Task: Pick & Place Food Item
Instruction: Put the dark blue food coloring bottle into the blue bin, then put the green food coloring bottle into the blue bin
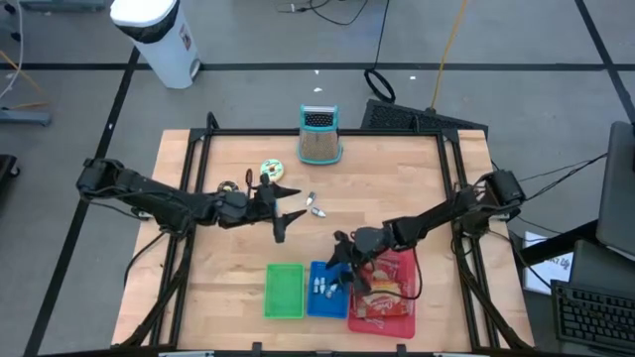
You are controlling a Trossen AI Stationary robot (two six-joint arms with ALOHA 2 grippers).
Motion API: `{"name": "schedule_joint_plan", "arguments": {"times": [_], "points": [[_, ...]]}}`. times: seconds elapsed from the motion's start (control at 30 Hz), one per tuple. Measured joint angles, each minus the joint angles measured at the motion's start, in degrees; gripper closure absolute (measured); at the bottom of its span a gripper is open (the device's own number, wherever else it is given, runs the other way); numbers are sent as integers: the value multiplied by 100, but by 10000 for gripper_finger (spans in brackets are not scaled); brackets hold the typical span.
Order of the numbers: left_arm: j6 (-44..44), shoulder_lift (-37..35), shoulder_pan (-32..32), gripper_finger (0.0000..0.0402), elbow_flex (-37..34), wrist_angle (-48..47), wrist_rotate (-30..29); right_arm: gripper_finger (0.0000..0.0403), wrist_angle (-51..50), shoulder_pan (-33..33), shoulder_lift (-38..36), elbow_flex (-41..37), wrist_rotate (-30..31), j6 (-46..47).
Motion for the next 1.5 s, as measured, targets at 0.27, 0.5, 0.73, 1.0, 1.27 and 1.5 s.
{"name": "schedule_joint_plan", "arguments": {"times": [0.27,0.5,0.73,1.0,1.27,1.5], "points": [[-1365,281,498,121,135,-1454,-168,171,-1105,-315,-1429,0,506,-1013],[-1512,1771,837,121,976,-1998,-137,191,-1714,-435,-2671,-306,2397,-2118],[-1688,2994,1207,121,1636,-2303,-171,200,-1135,-647,-3284,-983,3019,-2461],[-2206,3531,1579,121,1786,-2468,13,202,-853,-817,-3549,-1510,3003,-2523],[-2550,3679,1591,122,1790,-2845,374,202,-836,-820,-3565,-1578,2997,-2673],[-2398,3712,1554,151,1797,-2892,412,204,-867,-818,-3565,-1578,2994,-2664]]}}
